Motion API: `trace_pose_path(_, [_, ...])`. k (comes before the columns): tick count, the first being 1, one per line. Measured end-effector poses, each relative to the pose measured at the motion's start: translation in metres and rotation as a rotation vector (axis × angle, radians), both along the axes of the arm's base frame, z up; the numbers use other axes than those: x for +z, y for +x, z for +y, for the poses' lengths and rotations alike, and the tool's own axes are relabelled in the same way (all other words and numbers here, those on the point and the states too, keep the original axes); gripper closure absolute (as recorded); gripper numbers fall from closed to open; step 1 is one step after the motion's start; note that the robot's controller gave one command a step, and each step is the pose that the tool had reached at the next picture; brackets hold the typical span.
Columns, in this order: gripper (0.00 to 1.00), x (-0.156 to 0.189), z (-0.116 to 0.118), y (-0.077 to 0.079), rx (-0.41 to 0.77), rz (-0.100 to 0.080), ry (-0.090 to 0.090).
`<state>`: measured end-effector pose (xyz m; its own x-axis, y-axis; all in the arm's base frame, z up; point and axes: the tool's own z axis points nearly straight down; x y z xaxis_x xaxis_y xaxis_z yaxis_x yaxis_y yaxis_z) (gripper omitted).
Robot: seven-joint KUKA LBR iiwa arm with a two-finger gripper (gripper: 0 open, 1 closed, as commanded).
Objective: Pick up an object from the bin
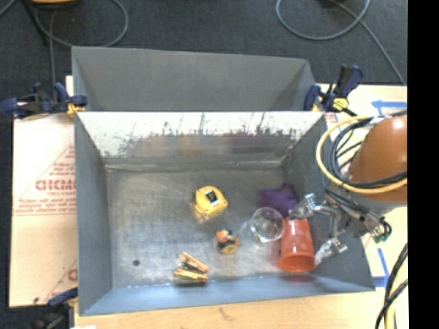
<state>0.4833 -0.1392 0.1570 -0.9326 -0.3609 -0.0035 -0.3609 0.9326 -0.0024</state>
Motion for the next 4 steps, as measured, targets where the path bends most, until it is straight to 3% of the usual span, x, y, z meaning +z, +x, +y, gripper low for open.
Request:
trace_pose_path(1, [0.00,-0.006,-0.004,0.017,0.214,0.001,-0.001])
trace_pose_path(2, [0.00,-0.075,-0.002,0.017,0.412,-0.010,0.015])
trace_pose_path(3, [1.00,-0.074,-0.002,0.017,0.430,-0.009,0.012])
trace_pose_path(4, [1.00,-0.074,-0.002,0.017,0.430,-0.009,0.012])
